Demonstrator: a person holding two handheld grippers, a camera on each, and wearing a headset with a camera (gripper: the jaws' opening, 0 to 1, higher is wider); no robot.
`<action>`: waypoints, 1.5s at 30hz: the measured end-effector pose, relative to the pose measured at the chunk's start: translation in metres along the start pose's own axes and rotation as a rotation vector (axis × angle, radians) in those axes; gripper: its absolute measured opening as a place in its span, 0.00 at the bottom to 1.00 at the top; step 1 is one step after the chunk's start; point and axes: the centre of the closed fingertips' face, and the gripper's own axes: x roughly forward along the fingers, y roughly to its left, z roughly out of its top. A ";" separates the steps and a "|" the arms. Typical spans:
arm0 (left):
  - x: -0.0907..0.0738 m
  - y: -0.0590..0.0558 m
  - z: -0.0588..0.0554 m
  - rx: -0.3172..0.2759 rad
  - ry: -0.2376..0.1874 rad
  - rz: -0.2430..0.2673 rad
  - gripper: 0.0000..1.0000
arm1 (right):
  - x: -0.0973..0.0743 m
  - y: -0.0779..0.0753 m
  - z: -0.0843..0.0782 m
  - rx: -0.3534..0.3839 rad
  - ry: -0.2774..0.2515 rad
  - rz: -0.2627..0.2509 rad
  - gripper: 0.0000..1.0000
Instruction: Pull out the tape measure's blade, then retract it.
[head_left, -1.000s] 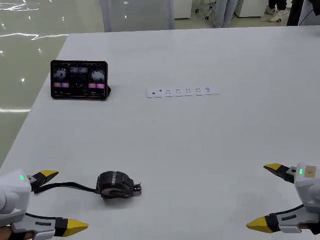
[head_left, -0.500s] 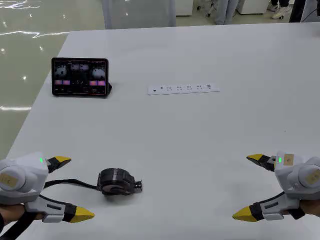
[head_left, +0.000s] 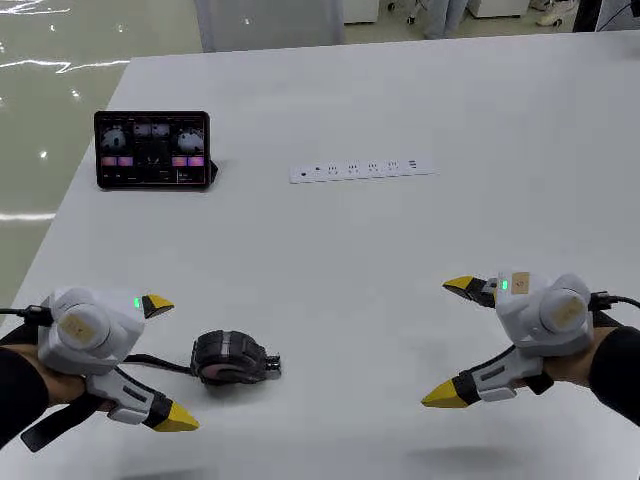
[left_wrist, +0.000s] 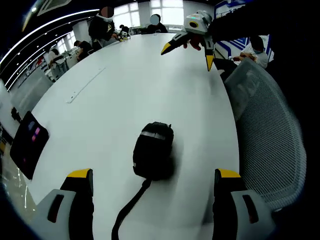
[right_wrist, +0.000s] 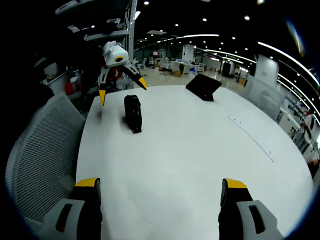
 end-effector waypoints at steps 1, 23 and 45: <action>0.002 0.000 0.002 0.010 0.011 -0.008 0.99 | 0.003 -0.001 0.002 -0.001 0.002 0.001 0.99; 0.044 -0.001 0.018 0.133 0.134 -0.135 0.67 | 0.051 0.012 0.027 -0.052 0.002 0.074 0.99; 0.052 -0.001 0.015 0.178 0.176 -0.097 0.31 | 0.106 0.036 0.050 -0.126 0.023 0.176 0.71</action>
